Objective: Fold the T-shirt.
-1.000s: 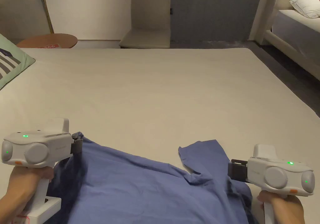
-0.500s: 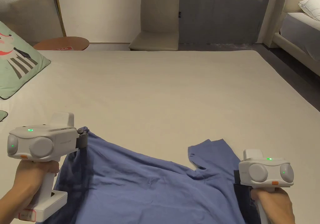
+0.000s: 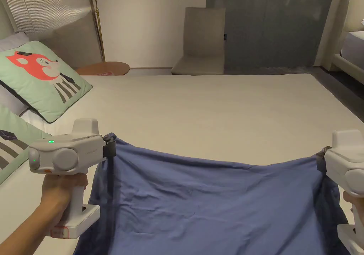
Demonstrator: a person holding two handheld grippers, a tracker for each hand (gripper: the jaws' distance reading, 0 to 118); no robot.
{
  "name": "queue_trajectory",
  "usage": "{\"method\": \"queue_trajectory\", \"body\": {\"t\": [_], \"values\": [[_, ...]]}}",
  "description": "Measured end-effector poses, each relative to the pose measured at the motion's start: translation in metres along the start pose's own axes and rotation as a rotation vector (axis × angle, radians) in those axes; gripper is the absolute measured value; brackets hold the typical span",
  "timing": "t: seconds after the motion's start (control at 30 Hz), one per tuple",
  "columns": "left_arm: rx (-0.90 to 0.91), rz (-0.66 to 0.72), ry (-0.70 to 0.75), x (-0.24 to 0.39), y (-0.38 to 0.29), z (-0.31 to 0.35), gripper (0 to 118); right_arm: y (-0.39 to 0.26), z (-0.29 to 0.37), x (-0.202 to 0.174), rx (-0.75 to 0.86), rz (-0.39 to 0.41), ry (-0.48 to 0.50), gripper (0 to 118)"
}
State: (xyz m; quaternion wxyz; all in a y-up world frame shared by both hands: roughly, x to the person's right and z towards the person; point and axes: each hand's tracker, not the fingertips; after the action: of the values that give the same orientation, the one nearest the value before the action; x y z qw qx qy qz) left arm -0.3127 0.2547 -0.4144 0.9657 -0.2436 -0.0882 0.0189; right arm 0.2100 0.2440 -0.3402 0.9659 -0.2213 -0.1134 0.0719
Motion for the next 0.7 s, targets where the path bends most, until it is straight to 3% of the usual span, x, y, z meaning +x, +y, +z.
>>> {"method": "queue_trajectory", "body": {"t": [0.17, 0.5, 0.7], "values": [[0.121, 0.04, 0.038, -0.006, 0.046, 0.028, 1, 0.066, 0.037, 0.002, 0.229, 0.051, -0.032, 3], [0.391, 0.033, 0.15, -0.002, 0.166, 0.074, 1, 0.192, 0.065, 0.001, 0.537, 0.048, -0.054, 3], [0.499, 0.035, 0.208, -0.004, 0.229, 0.074, 1, 0.251, 0.045, 0.01, 0.621, -0.025, -0.01, 3]]}}
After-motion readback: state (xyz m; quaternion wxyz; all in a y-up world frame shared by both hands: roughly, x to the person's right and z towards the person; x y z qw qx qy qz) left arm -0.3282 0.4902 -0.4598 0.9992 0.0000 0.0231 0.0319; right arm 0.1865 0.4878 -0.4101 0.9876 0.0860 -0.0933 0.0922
